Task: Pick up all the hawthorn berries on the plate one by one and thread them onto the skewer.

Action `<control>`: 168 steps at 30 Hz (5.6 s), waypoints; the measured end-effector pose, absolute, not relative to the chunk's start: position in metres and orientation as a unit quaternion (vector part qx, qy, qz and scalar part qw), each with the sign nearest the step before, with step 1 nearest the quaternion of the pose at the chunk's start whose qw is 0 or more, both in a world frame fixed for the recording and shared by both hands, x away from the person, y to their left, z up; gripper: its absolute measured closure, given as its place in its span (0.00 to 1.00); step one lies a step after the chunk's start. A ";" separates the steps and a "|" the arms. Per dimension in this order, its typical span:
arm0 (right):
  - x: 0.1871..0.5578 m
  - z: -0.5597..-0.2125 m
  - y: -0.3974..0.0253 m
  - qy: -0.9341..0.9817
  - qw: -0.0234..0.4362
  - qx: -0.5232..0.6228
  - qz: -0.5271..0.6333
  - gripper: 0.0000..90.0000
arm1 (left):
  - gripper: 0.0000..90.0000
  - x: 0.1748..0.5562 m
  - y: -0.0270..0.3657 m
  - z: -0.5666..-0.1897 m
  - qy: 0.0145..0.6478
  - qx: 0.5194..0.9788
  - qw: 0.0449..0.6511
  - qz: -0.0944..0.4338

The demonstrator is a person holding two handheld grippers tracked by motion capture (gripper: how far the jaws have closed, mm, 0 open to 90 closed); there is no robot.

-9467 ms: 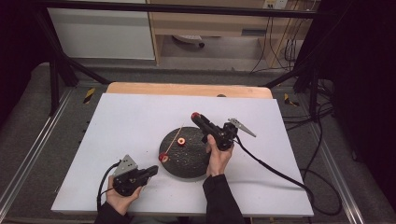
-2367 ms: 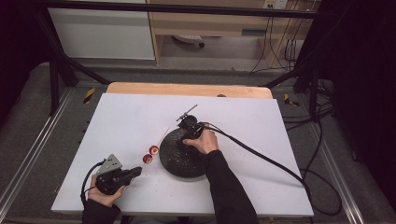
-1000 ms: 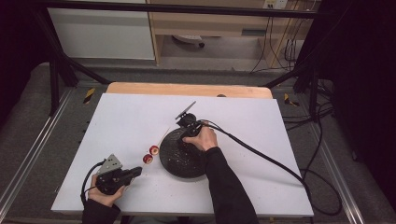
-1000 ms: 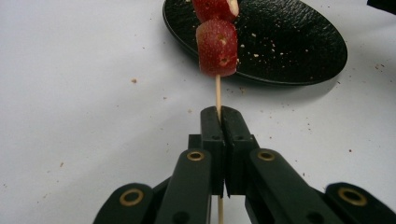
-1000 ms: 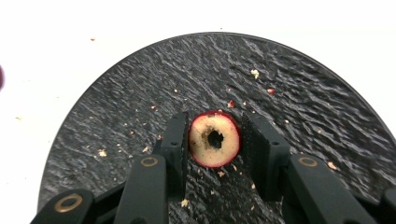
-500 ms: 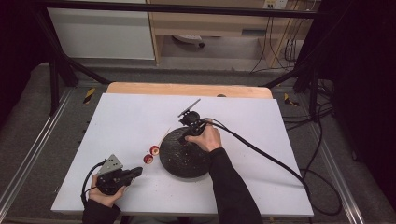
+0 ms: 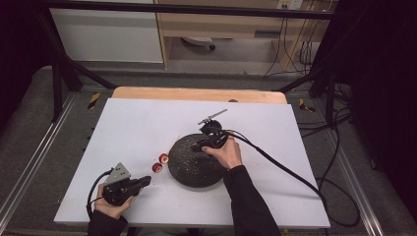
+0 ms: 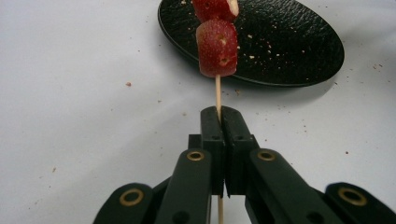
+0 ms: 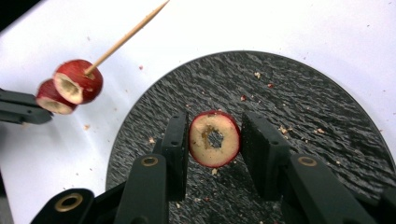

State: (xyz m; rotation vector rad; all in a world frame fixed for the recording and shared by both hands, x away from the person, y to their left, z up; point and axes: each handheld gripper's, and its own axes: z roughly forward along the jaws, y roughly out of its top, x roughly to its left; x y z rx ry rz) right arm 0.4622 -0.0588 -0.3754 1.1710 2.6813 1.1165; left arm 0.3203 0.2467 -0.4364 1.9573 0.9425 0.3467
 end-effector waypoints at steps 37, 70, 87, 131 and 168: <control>0.415 -0.418 -0.103 0.644 0.007 0.457 0.613 0.71 | 0.98 0.316 0.228 -0.437 0.378 0.786 0.467 0.145; 0.424 -0.400 -0.112 0.519 0.024 0.485 0.703 0.71 | 0.98 0.311 0.210 -0.434 0.382 0.774 0.486 0.136; 0.427 -0.401 -0.112 0.489 0.018 0.486 0.724 0.71 | 0.98 0.315 0.188 -0.429 0.379 0.772 0.490 0.139; 0.426 -0.404 -0.109 0.468 0.011 0.488 0.737 0.71 | 0.98 0.317 0.165 -0.426 0.384 0.760 0.506 0.139; 0.418 -0.409 -0.104 0.465 0.001 0.494 0.735 0.71 | 0.98 0.327 0.135 -0.415 0.415 0.734 0.514 0.156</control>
